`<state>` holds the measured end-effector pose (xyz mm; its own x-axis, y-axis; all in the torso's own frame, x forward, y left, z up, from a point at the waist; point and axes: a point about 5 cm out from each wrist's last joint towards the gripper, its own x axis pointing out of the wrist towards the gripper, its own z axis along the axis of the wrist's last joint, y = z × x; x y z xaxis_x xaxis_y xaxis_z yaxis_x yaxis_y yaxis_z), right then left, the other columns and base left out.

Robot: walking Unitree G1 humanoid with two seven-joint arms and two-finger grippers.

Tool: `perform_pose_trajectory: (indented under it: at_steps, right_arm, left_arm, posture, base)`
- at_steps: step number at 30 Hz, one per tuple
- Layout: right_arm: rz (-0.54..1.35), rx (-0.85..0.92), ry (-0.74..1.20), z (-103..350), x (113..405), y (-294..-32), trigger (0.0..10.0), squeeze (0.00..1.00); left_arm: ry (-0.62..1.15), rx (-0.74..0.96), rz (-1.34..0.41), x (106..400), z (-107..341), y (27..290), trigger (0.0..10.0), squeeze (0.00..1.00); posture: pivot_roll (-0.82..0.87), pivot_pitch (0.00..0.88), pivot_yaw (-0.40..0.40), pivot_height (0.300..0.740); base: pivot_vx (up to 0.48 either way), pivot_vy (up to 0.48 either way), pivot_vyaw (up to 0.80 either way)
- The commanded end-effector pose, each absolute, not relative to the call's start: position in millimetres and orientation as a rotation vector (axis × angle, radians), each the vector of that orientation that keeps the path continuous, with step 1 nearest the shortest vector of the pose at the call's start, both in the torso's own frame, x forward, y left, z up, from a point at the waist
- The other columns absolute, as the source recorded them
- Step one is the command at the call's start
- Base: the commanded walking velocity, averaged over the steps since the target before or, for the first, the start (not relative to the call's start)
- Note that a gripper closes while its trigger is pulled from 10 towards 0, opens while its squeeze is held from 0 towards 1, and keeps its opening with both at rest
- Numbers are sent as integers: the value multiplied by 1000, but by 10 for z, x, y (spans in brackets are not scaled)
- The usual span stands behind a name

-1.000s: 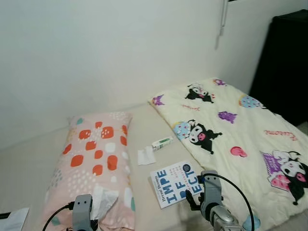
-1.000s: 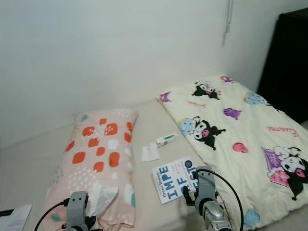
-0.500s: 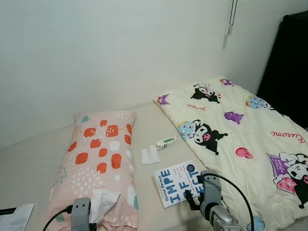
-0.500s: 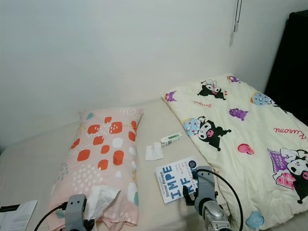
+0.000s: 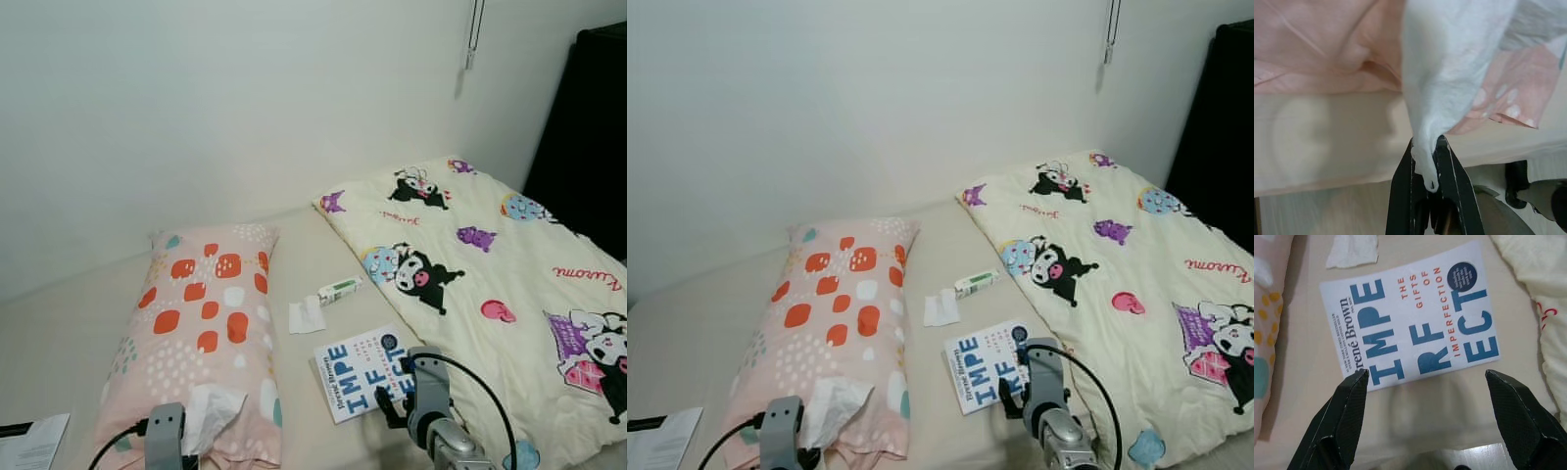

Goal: Clean up the room

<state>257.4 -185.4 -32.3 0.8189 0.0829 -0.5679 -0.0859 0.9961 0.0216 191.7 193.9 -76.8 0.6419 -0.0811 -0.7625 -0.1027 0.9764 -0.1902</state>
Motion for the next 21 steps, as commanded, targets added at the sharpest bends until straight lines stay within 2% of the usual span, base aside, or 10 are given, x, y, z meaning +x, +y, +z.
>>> perform_pose_trajectory:
  at_steps: [1,18,21]
  right_arm:
    - [110,-6,639,-388,2506,-1807,10000,0]
    - [113,-1,643,-397,2499,-1786,10000,0]
    - [112,0,644,-397,2500,-1786,10000,0]
  left_arm:
    - [903,-250,21,1864,-804,1906,10000,0]
    - [910,-230,14,1877,-799,1915,10000,0]
    - [916,-224,-25,1874,-803,1871,10000,0]
  posture:
    - [-125,50,111,740]
    - [-125,50,116,740]
    - [-124,49,114,740]
  base:
    - [0,0,725]
    - [0,0,726]
    - [0,-417,725]
